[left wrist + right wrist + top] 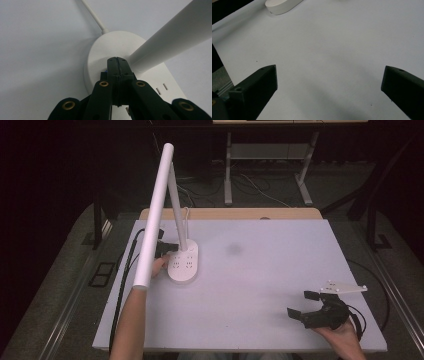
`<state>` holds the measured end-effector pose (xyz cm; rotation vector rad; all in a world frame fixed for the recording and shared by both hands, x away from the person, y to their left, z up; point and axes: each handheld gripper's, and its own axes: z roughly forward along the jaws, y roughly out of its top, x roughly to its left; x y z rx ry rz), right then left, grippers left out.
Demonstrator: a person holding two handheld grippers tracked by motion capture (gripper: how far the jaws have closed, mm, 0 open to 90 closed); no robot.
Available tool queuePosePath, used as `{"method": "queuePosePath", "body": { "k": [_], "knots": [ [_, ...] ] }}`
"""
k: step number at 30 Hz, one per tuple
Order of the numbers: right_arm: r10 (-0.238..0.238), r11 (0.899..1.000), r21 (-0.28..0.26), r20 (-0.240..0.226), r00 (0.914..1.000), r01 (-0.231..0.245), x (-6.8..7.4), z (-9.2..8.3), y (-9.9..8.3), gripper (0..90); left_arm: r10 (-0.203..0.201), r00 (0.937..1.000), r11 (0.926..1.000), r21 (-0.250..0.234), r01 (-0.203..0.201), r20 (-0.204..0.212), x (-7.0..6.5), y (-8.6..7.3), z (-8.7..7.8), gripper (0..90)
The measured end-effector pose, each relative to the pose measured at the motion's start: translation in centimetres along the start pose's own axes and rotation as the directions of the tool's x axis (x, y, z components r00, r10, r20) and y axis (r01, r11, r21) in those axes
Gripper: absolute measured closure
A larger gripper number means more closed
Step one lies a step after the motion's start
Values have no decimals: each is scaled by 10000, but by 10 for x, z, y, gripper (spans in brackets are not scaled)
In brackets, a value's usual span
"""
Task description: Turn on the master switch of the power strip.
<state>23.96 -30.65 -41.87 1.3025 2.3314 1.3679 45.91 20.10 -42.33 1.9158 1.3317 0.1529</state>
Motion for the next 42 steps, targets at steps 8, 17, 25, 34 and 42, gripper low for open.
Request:
{"method": "queuePosePath", "body": {
  "k": [8, 17, 25, 34, 42],
  "knots": [
    [32, 10000, 0, 52, 10000, -32, -1, 0, 0, 0, -32, 10000, 10000, -36, 32, 27, 0, 0, 0, 900],
    [56, 10000, -47, 75, 10000, -56, -2, -1, 0, 0, 450, 9986, 9989, -95, -453, -274, -4, 0, -1, 899],
    [78, 10000, -55, 85, 9999, -77, -4, 0, -1, 0, 695, 9967, 9971, -266, -706, -425, -1, 1, -4, 897],
    [151, 9999, -54, 121, 9998, -150, -6, -1, -1, 0, 856, 9945, 9952, -423, -882, -608, 1, 3, -14, 894],
    [143, 9999, -11, 71, 9999, -142, -5, -1, -1, 0, 1284, 9896, 9902, -471, -1316, -646, -2, 5, -29, 870]
  ]
}}
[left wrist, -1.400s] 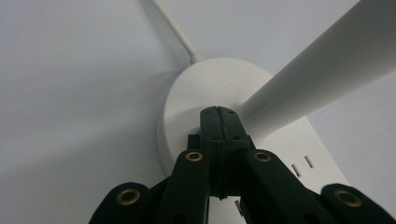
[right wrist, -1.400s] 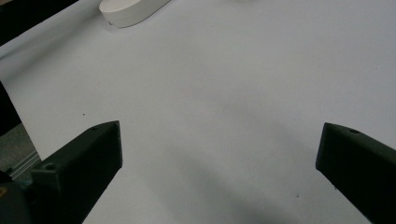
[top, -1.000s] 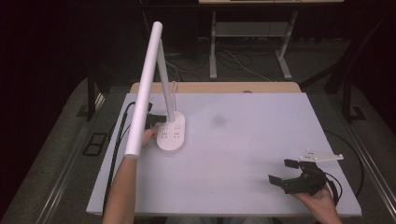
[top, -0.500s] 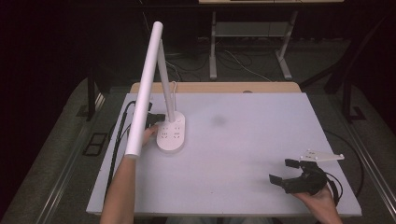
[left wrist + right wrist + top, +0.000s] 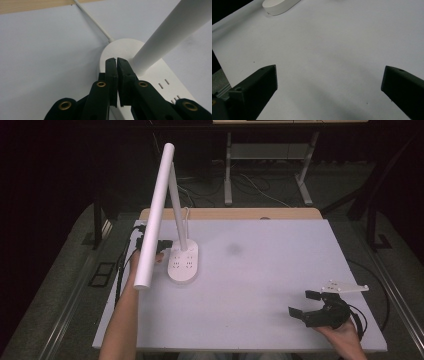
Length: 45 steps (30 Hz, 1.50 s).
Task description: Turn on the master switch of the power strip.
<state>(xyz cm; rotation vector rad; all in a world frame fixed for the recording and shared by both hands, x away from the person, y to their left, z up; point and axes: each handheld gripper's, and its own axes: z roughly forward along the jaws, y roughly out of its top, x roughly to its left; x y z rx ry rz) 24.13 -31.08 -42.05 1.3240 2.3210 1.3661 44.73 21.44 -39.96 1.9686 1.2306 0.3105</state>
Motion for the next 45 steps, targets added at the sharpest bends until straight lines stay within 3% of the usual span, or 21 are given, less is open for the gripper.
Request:
{"method": "queuePosePath", "body": {
  "k": [8, 13, 19, 23, 29, 35, 38, 42, 45],
  "knots": [
    [-2, 10000, -22, -18, 10000, 2, 1, 1, 0, 0, -213, 9998, 9987, -473, 215, 48, -2, 3, -23, 846],
    [-54, 10000, -20, -67, 10000, 53, 1, 1, 1, 0, -631, 9976, 9948, -787, 653, 299, -1, 4, -37, 768],
    [-30, 10000, -29, -102, 9999, 29, 2, 1, 1, 0, -739, 9956, 9916, -1019, 796, 583, -3, 3, -54, 601],
    [-44, 9999, -113, -87, 10000, 43, 2, -1, 1, 0, -1058, 9904, 9835, -1375, 1175, 894, -3, -2, -64, 462],
    [10, 9998, -193, -99, 10000, -12, 1, -1, 2, 0, -882, 9882, 9794, -1699, 1089, 1251, -4, -12, -78, 325],
    [19, 9997, -228, -109, 9999, -22, 1, -2, 2, 0, -895, 9876, 9700, -2136, 1159, 1292, -8, -22, -93, 187],
    [45, 9997, -222, -106, 9999, -47, 1, -2, 2, 0, -799, 9880, 9714, -2120, 1070, 1325, -9, -27, -97, 131],
    [38, 9997, -248, -112, 9999, -40, 1, -2, 2, 0, -869, 9831, 9684, -2181, 1214, 1613, -15, -35, -103, 39],
    [30, 9997, -245, -120, 9999, -33, 1, -2, 2, 0, -852, 9839, 9687, -2182, 1188, 1573, -20, -41, -106, 0]
  ]
}}
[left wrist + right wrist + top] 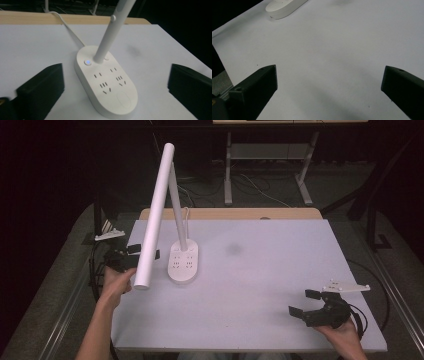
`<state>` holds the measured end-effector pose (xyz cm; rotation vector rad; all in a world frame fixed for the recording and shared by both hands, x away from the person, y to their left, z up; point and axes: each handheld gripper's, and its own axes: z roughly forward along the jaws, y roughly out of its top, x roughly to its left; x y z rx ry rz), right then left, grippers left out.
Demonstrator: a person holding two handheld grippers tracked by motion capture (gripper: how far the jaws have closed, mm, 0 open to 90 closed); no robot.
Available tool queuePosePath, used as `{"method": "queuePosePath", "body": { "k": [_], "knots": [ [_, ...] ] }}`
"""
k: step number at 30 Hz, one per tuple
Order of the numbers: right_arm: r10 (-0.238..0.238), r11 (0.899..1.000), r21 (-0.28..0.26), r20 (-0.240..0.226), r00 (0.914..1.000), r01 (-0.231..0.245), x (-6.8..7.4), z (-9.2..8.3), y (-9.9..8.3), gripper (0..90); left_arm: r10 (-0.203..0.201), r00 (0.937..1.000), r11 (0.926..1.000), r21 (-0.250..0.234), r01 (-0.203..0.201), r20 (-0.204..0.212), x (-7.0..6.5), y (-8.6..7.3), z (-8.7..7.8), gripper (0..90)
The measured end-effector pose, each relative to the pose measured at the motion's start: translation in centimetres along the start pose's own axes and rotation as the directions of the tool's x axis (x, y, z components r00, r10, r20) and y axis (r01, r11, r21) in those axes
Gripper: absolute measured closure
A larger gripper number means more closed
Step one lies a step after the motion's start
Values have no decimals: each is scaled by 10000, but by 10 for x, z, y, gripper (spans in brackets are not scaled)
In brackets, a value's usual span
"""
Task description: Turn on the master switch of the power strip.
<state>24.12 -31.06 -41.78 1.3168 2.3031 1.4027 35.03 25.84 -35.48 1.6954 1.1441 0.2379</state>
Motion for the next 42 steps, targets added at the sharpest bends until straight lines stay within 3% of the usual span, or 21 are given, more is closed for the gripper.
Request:
{"method": "queuePosePath", "body": {
  "k": [2, 14, 17, 19, 22, 32, 42],
  "knots": [
    [-17, 10000, -6, -7, 10000, 17, 0, 0, 0, 0, 67, 9998, 9999, -124, -69, -161, -2, -5, -4, 0],
    [-15, 10000, 33, -16, 10000, 15, 1, 1, 0, 0, 309, 9988, 9989, -369, -295, 367, -22, -35, -13, 0],
    [-28, 10000, 62, -9, 10000, 28, 1, 1, 0, 0, 452, 9981, 9982, -412, -435, 411, -28, -41, -13, 0],
    [-48, 10000, 55, -6, 10000, 48, 1, 1, 0, 0, 622, 9978, 9974, -390, -613, 218, -34, -46, -13, 0],
    [-57, 10000, 51, -14, 10000, 57, 1, 1, 0, 0, 733, 9967, 9965, -425, -718, 353, -41, -53, -12, 0],
    [-88, 10000, 26, -35, 10000, 88, 1, 1, 1, 0, 1114, 9909, 9937, -181, -1103, 752, -60, -82, -7, 0],
    [-102, 9999, 134, -95, 9999, 103, 2, 2, 0, 0, 1671, 9788, 9826, 611, -1751, 1187, -75, -102, 3, 0]
  ]
}}
